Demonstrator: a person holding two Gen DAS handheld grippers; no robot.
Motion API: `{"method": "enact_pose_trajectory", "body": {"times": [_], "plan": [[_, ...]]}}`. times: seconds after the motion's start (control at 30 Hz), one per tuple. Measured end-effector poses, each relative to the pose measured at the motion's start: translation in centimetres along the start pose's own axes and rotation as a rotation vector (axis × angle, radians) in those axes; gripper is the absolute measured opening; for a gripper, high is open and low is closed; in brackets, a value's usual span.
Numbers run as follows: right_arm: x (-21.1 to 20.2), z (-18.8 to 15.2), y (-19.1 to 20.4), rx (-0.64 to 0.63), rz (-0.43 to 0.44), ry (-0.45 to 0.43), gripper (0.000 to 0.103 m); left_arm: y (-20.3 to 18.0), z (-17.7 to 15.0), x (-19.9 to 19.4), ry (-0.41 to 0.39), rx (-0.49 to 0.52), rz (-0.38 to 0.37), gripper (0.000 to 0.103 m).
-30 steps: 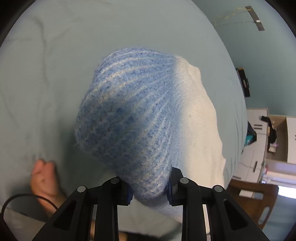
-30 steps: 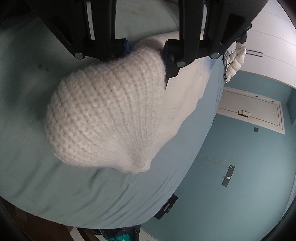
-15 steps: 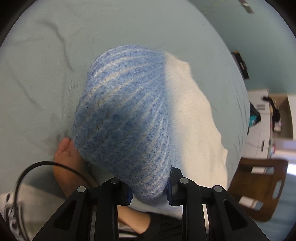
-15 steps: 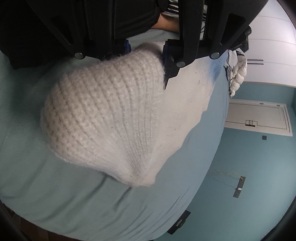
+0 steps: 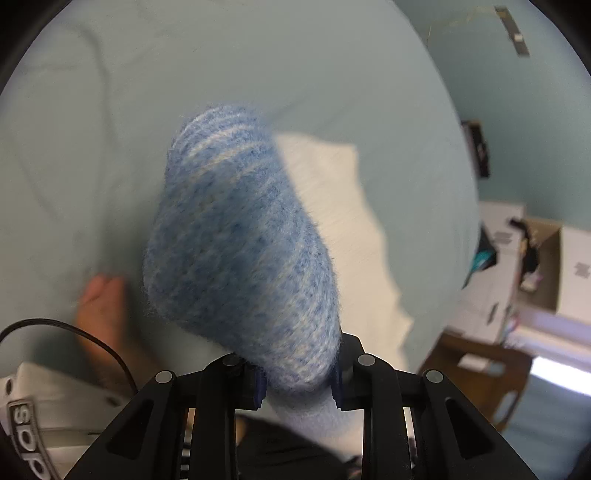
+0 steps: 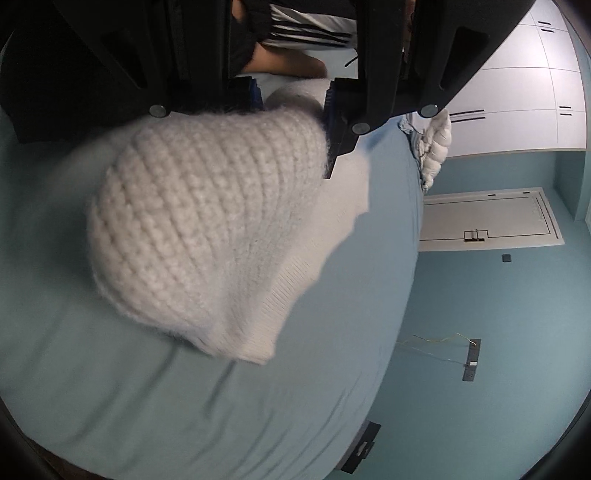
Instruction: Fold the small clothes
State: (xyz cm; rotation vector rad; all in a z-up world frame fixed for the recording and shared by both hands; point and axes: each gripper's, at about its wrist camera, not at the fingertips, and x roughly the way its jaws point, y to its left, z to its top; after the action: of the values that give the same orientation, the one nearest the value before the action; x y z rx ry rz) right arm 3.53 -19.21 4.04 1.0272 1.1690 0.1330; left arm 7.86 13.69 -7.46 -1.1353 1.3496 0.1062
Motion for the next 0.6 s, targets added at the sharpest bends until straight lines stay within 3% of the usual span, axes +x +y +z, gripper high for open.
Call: {"method": "enact_pose_trajectory", "body": {"times": [0.1,0.17,0.23,0.27,0.3,0.33,0.43,0.6], "plan": [[0.8,3.2,2.1,-0.016,0.015,-0.036,0.024,-3.6,3.1,1.4,-0.051,0.014,-0.045,0.025],[2.3,5.5,3.2,-0.020,0.023,-0.056,0.038,-5.8,5.5,3.6,-0.059,0.040,-0.055,0.031],[4.2,8.0,3.8,-0.053,0.076,-0.082,0.061,-7.6,7.7,6.3,-0.054,0.119,-0.074,0.044],[5.5,9.5,3.7,-0.082,0.107,-0.108,0.066,-7.7,8.4,7.1,-0.080,0.152,-0.085,0.056],[6.7,10.6,3.2,-0.098,0.123,-0.127,0.069,-7.5,8.8,7.4,-0.130,0.183,-0.092,0.075],[7.6,11.2,2.5,-0.085,0.117,-0.131,0.069,-7.1,8.9,7.4,-0.189,0.211,-0.070,0.081],[9.5,11.4,-0.6,-0.025,0.083,-0.137,0.069,-6.3,8.5,7.6,-0.273,0.226,0.199,0.083],[7.7,11.0,-2.5,-0.014,0.040,-0.281,0.069,-8.3,7.0,7.9,-0.329,0.396,0.287,0.084]]}}
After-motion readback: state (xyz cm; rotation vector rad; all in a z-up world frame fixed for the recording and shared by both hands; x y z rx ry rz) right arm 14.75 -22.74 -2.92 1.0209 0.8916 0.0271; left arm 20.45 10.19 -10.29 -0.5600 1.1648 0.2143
